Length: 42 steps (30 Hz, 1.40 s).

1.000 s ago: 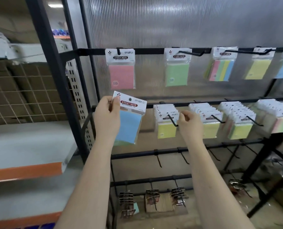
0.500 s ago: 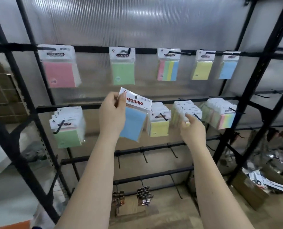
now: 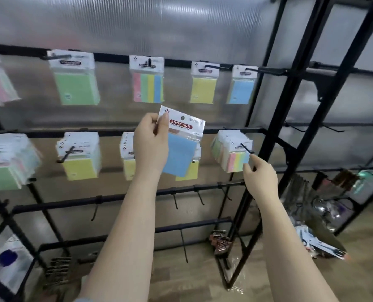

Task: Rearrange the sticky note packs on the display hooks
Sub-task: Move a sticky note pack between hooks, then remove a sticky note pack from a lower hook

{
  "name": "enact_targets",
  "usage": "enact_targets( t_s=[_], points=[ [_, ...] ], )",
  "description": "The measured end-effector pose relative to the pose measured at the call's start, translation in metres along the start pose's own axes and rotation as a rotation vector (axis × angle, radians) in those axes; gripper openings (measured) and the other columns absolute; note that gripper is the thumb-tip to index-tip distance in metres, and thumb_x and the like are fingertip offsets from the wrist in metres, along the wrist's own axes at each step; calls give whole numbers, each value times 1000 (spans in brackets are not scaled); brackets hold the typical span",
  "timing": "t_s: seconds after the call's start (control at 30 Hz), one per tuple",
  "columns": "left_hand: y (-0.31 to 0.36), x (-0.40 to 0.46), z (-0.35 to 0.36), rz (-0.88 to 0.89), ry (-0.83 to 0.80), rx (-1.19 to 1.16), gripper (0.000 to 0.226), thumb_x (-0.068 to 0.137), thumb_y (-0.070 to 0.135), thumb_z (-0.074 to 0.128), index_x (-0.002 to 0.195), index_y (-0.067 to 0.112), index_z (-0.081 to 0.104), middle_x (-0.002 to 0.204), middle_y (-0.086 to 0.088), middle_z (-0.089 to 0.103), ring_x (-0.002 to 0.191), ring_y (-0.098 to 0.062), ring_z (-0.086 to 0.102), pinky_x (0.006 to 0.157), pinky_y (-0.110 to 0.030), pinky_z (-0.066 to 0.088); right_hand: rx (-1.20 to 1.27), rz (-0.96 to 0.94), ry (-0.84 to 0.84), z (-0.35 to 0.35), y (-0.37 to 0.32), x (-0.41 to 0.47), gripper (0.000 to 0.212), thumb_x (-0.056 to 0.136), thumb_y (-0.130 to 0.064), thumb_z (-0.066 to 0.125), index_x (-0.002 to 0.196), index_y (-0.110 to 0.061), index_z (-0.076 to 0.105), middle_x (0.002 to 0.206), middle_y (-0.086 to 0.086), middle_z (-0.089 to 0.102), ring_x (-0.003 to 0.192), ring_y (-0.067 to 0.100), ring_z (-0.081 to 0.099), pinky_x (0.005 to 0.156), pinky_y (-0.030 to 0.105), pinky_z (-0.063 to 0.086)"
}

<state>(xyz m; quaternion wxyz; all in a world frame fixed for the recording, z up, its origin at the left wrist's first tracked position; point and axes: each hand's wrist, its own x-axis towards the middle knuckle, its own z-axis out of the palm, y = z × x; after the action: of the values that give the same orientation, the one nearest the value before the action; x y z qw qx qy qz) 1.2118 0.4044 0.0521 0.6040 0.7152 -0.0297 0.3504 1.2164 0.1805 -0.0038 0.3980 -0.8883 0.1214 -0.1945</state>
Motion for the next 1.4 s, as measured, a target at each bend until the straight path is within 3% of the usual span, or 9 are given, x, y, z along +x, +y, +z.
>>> enact_targets(
  t_s=[0.2, 0.33, 0.43, 0.67, 0.77, 0.83, 1.0, 1.2, 1.4],
  points=[
    [9, 4, 61, 23, -68, -79, 28, 95, 31, 54, 71, 20, 45, 68, -15, 58, 60, -13, 43, 52, -25, 31, 26, 29, 41, -20, 34, 37, 46, 97, -21, 46, 143, -14, 42, 140, 5, 50, 109, 22, 58, 83, 21, 37],
    [10, 19, 104, 44, -103, -134, 22, 92, 27, 59, 73, 26, 49, 70, 13, 66, 61, -2, 57, 55, -16, 39, 33, 31, 61, -19, 51, 71, 45, 97, -21, 48, 141, -15, 45, 135, 5, 55, 88, 9, 58, 66, 10, 35],
    [8, 37, 134, 76, -126, -178, 20, 91, 25, 60, 74, 28, 51, 71, 21, 65, 65, 3, 62, 59, -17, 44, 29, 48, 48, -14, 64, 100, 44, 96, -21, 48, 140, -16, 46, 128, 3, 60, 102, 13, 61, 61, 6, 34],
    [13, 73, 188, 181, -163, -209, 17, 88, 29, 63, 76, 28, 52, 72, 19, 66, 68, -3, 65, 59, -19, 44, 6, 50, -137, -1, 71, 161, 43, 94, -20, 52, 137, -12, 50, 135, 5, 56, 125, 21, 51, 102, 31, 38],
    [21, 81, 208, 204, -164, -235, 14, 87, 29, 65, 79, 27, 53, 75, 15, 68, 73, -16, 67, 64, -29, 48, -23, -14, -263, 3, 73, 174, 28, 90, -18, 52, 112, -9, 66, 109, 12, 68, 107, 27, 60, 90, 37, 47],
    [27, 83, 220, 225, -166, -235, 14, 87, 27, 66, 81, 26, 54, 74, 16, 68, 73, -12, 67, 66, -30, 49, -11, -52, -352, 3, 74, 179, 25, 90, -17, 51, 104, -22, 72, 98, -1, 73, 98, 18, 64, 87, 34, 50],
    [38, 82, 247, 237, -169, -204, 13, 88, 28, 64, 84, 19, 56, 75, 3, 72, 72, -21, 67, 66, -43, 52, 0, -141, -476, 3, 83, 192, 26, 93, -15, 54, 111, -26, 70, 107, -15, 70, 101, 0, 61, 90, 23, 46],
    [50, 77, 266, 214, -91, -174, 16, 89, 24, 64, 77, 21, 54, 72, -5, 71, 70, -29, 65, 61, -40, 47, 49, -188, -513, 0, 91, 202, 27, 92, -17, 56, 114, -28, 69, 109, -16, 69, 101, -1, 60, 84, 16, 42],
    [54, 66, 266, 256, 1, -159, 15, 88, 24, 66, 85, 12, 59, 71, 14, 68, 69, -7, 68, 63, -33, 52, 69, -219, -544, 0, 100, 206, 28, 94, -23, 55, 119, -28, 65, 107, -18, 65, 91, -6, 56, 72, 8, 40]
  ],
)
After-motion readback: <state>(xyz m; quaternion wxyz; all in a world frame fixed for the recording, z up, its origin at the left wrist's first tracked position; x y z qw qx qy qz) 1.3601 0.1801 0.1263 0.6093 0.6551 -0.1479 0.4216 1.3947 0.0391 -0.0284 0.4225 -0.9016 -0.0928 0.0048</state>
